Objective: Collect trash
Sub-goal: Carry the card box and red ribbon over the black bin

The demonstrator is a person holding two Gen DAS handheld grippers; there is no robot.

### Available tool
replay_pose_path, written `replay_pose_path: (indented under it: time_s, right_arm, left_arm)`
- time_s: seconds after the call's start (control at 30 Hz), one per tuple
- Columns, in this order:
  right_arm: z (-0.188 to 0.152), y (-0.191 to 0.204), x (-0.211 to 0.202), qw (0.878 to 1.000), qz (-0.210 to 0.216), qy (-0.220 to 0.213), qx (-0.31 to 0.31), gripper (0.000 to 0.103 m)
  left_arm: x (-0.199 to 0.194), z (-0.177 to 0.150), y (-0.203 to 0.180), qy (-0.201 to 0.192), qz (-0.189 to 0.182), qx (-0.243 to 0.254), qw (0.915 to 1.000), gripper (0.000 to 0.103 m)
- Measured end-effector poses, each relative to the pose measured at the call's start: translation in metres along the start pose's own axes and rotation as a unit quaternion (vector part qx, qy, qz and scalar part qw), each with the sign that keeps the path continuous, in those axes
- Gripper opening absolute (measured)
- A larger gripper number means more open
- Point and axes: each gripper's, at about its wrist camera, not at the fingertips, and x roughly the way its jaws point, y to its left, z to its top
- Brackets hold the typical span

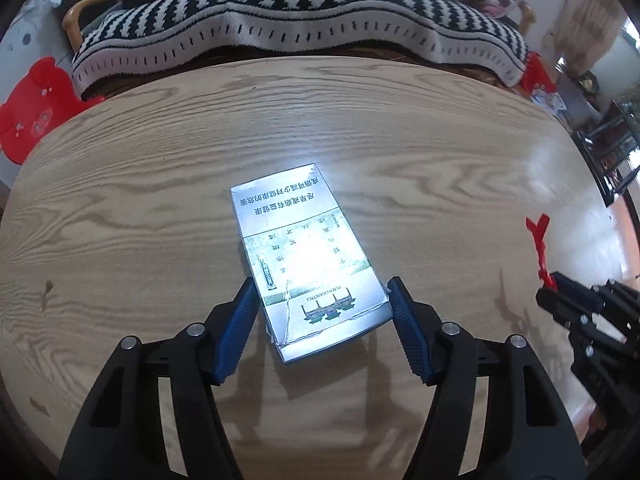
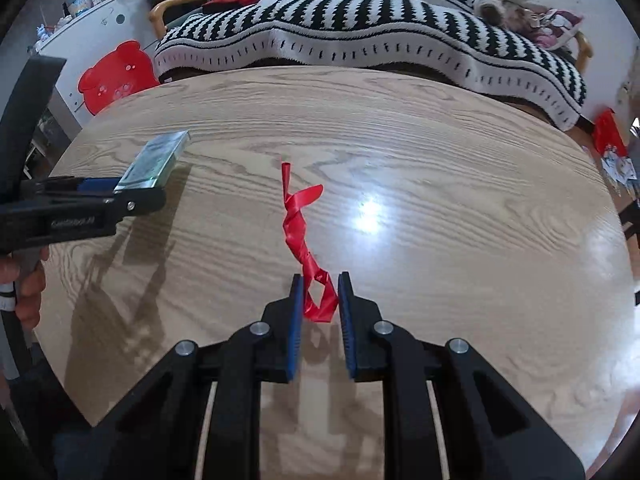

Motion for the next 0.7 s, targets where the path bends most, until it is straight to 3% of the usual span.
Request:
replay_pose_path:
  time_s: [0.4,0.53,0.7]
  right_arm:
    - [-0.047,0.009,-0.079,0.999,-0.023,-0.038,0.017,0.018]
    - [-0.072,0.005,-0.115,0.997,-0.036,-0.054,0.030,0.018]
    - [-0.131,-0.016,-0.166,0.994,-0.051,-0.072,0.062,0.018]
  left_arm:
    - [-0.075,-0.062,-0.026,-0.035,-0.018,0.047,0.9981,0.064]
    - [-0.103,-0.094,-0.053,-0.049,-0.029,0.090,0.9943,0.064]
    - [-0.126,-0.147,-0.097,-0.053,-0.072,0.135,0.9868,0.064]
